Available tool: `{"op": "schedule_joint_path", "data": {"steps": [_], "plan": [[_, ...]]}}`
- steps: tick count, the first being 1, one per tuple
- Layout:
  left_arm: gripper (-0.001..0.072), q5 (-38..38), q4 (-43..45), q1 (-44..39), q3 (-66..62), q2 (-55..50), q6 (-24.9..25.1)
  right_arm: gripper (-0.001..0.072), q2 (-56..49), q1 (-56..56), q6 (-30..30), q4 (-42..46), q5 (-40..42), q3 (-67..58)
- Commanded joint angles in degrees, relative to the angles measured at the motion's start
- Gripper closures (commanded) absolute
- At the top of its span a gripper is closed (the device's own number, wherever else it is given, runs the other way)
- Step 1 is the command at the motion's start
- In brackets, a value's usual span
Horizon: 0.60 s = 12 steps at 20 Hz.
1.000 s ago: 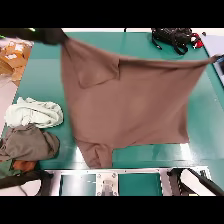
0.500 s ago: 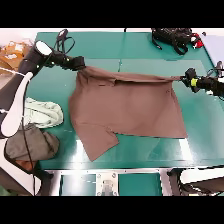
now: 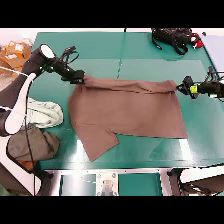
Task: Fold the shirts.
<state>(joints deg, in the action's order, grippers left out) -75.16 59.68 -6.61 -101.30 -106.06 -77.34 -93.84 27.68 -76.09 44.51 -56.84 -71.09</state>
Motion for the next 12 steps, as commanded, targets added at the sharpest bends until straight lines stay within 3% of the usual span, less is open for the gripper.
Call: {"op": "schedule_joint_path", "data": {"steps": [1,2,3,6,9,12], "plan": [[0.0635,-5.62,-0.98,0.00,-0.07,-0.09,-0.59,0.0693,-0.04,0.33,-0.13,1.40,-4.31,0.52],[0.0249,-5.90,-1.51,0.00,-0.17,-0.02,-0.74,0.0492,0.00,0.92,-0.15,1.42,-4.83,-0.13],[-0.0009,-7.26,-1.11,0.17,-0.66,0.07,-2.80,0.0276,0.13,1.90,-0.15,1.53,-6.01,-1.38],[0.0010,-14.88,-0.92,1.66,-2.95,0.39,-3.67,0.0264,2.60,6.80,-0.17,1.64,-11.80,-4.59],[0.0010,-22.91,0.24,3.54,-1.14,1.73,-3.85,0.0313,7.52,10.91,-0.15,5.60,-15.91,-1.31],[0.0010,-21.73,0.96,5.01,10.27,7.89,-2.78,0.0314,12.44,14.93,-0.20,10.16,-16.13,6.29]]}}
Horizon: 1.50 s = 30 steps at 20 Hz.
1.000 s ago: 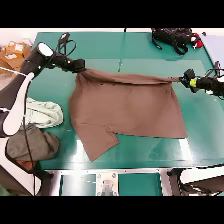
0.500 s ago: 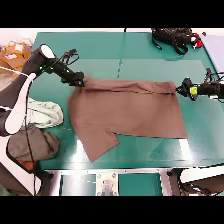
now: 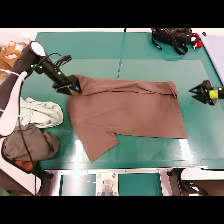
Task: Fold the shirts.
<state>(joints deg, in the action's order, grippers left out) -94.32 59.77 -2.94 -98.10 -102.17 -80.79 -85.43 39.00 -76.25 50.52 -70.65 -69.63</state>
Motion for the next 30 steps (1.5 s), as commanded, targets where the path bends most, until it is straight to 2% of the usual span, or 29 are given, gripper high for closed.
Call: {"op": "schedule_joint_path", "data": {"steps": [1,4,7,10,12,13,14,15,16,17,20,22,26,30], "plan": [[0.0010,-1.01,1.09,1.84,13.25,7.17,1.90,0.0345,5.55,5.16,-0.13,4.81,-2.29,7.72],[0.0010,7.34,1.73,3.74,33.33,17.35,4.44,0.0360,9.60,9.73,-0.92,5.22,-2.25,15.98],[0.0010,18.60,0.37,4.07,46.86,22.27,4.72,0.0359,13.73,12.59,-1.36,5.25,-0.48,22.32],[0.0011,28.00,-12.98,4.04,53.59,21.35,10.82,0.0346,16.92,12.92,-2.86,5.68,-0.13,25.81],[0.0012,29.62,-19.10,4.04,56.13,20.15,14.16,0.0337,18.64,12.90,-3.93,5.73,-0.11,28.04],[0.0014,30.18,-19.47,4.04,57.13,19.58,15.12,0.0319,19.39,12.90,-3.91,6.23,-0.11,29.07],[0.0172,30.99,-19.32,4.07,57.90,18.86,15.65,0.0276,20.04,12.90,-3.96,7.19,-0.22,29.81],[0.0330,31.76,-19.74,4.07,58.23,18.16,17.05,0.0271,20.52,12.90,-4.68,7.56,-0.37,30.51],[0.0532,32.35,-20.09,4.07,58.23,17.77,17.84,0.0239,21.05,12.90,-4.85,7.61,-0.92,31.26],[0.0683,32.30,-21.31,4.07,58.18,17.77,19.41,0.0208,21.35,12.94,-5.70,7.98,-2.12,31.85],[0.0685,29.07,-22.53,4.07,56.00,17.81,20.96,0.0207,22.03,12.90,-11.08,11.80,-6.45,33.14],[0.0686,26.58,-22.51,4.07,54.38,17.81,21.33,0.0206,22.40,12.87,-13.46,14.69,-6.58,35.08],[0.0686,26.36,-22.49,4.07,53.64,18.51,21.59,0.0206,22.36,12.85,-13.49,9.44,2.43,41.18],[0.0686,26.38,-22.51,4.07,53.64,18.53,22.01,0.0226,22.36,12.85,-9.29,0.66,10.05,45.11]]}}
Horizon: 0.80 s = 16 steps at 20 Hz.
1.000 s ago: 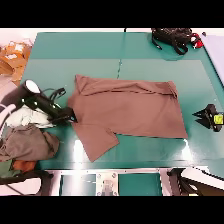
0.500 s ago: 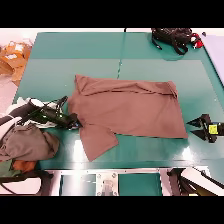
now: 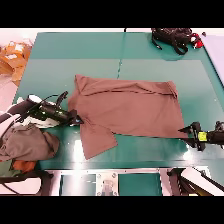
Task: Fold the shirts.
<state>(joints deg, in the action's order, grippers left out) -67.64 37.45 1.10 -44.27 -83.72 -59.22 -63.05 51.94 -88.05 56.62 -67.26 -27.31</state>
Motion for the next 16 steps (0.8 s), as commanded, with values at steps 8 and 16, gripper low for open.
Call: {"op": "schedule_joint_path", "data": {"steps": [8,16], "plan": [[0.0687,-3.10,-0.17,0.02,-7.93,5.92,0.37,0.0697,0.13,-6.14,12.26,-19.74,4.15,-1.99],[0.0687,-5.20,1.09,0.02,-41.72,27.63,-5.90,0.0698,12.39,-5.66,11.74,-31.69,-0.17,-40.04]]}}
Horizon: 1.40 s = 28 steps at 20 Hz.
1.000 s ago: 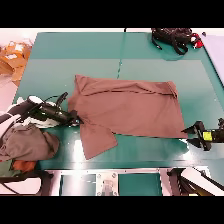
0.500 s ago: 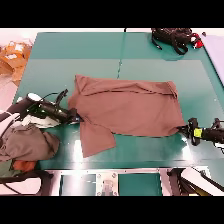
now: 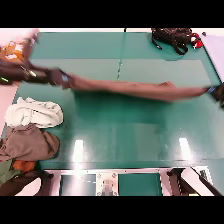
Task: Fold the shirts.
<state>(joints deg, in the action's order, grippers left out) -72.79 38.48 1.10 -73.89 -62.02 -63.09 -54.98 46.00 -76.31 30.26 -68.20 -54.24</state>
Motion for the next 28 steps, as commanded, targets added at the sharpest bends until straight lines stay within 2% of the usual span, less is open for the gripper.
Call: {"op": "schedule_joint_path", "data": {"steps": [1,6,9,11,14,16,18,23,28], "plan": [[0.0687,-0.31,0.09,0.02,-17.64,7.06,-2.89,0.0698,5.97,0.46,-0.66,-5.64,2.99,-18.82],[0.0686,-0.37,0.17,0.02,-45.55,9.09,-4.79,0.0698,11.04,4.94,-1.25,-5.60,11.41,-40.96],[0.0686,0.92,2.43,0.02,-53.07,9.09,-5.90,0.0698,11.26,5.53,-1.25,-4.70,13.20,-47.17],[0.0686,0.94,6.08,0.02,-52.57,9.07,-7.78,0.0698,11.26,5.55,-1.22,-3.65,13.97,-47.76],[0.0686,2.45,7.85,0.02,-44.28,8.70,-8.48,0.0699,10.38,5.51,-1.31,-0.09,12.61,-45.38],[0.0686,3.87,7.67,0.02,-36.17,7.58,-8.41,0.0698,9.86,3.74,-0.92,-0.07,12.63,-39.15],[0.0685,3.85,7.50,0.02,-30.38,4.24,-8.26,0.0698,8.52,-1.49,2.25,0.68,13.38,-30.53],[0.0685,5.53,2.47,0.00,-22.23,-12.48,-3.65,0.0698,-2.32,-15.85,5.16,7.37,24.24,-12.83],[0.0685,9.62,1.36,0.00,-22.05,-32.89,-2.51,0.0698,-23.76,-20.70,5.66,7.28,29.97,-12.94]]}}
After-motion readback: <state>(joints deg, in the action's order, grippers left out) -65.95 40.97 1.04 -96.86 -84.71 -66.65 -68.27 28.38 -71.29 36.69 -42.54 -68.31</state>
